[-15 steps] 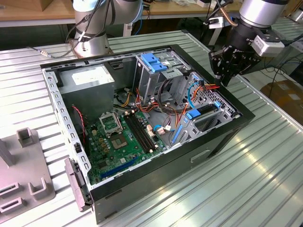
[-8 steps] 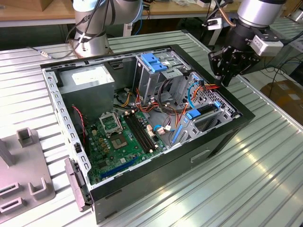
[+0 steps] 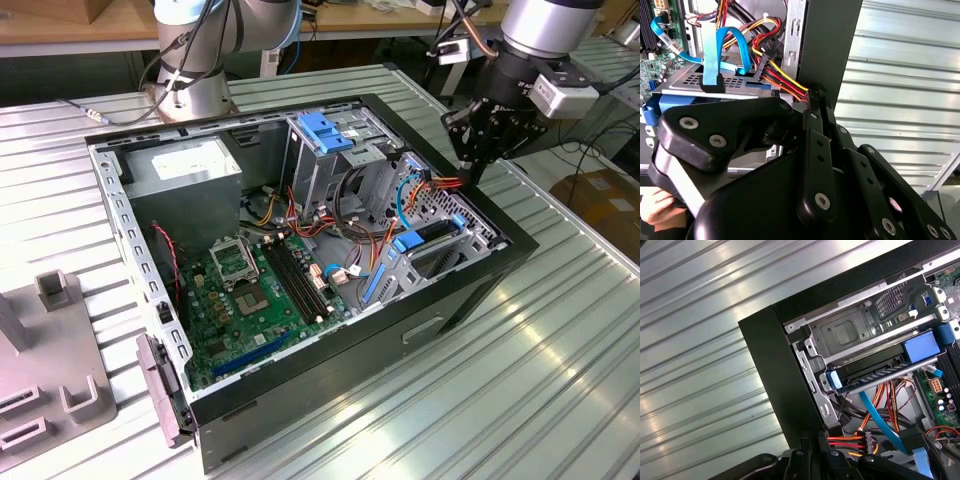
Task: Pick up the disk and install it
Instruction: 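Insert the first disk wire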
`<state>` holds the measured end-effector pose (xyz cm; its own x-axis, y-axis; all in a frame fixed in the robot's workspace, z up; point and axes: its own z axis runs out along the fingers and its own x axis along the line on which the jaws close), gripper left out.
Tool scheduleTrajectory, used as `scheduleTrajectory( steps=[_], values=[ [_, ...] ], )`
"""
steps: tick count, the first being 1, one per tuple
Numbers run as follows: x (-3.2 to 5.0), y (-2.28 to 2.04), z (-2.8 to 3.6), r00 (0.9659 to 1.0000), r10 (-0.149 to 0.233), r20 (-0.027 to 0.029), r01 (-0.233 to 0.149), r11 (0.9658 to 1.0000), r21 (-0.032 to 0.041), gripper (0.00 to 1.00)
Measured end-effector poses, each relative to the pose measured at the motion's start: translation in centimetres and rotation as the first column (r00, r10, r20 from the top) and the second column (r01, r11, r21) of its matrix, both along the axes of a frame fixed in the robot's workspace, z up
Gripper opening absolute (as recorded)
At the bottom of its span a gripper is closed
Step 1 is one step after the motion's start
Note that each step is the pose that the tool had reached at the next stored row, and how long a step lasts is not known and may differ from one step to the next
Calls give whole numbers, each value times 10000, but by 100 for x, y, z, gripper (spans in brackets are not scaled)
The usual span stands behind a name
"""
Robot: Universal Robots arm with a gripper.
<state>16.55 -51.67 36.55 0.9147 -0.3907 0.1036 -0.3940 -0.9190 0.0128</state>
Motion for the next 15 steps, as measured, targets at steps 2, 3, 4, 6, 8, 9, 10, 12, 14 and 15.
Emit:
scheduleTrajectory(
  steps=[2, 3, 4, 6, 8, 9, 10, 12, 14, 15],
  values=[
    [0, 0, 26, 10000, -1, 0, 1, 10000, -1, 16],
    [0, 0, 42, 10000, -1, 0, 1, 10000, 0, 16],
    [0, 0, 54, 10000, 0, 0, 0, 10000, 0, 16],
    [0, 0, 55, 10000, -31, 0, 31, 10000, 1, 16],
    [-1, 0, 56, 9999, -163, 0, 163, 9999, -8, 16],
    [0, 0, 56, 9996, -296, 0, 296, 9996, -11, 16],
    [0, 0, 56, 9992, -396, 1, 396, 9992, -15, 16],
    [0, 0, 57, 9980, -634, 0, 634, 9980, -23, 16],
    [0, 0, 56, 9958, -913, -4, 913, 9958, -23, 16],
    [0, 0, 56, 9942, -1075, -9, 1075, 9942, -23, 16]
  ],
)
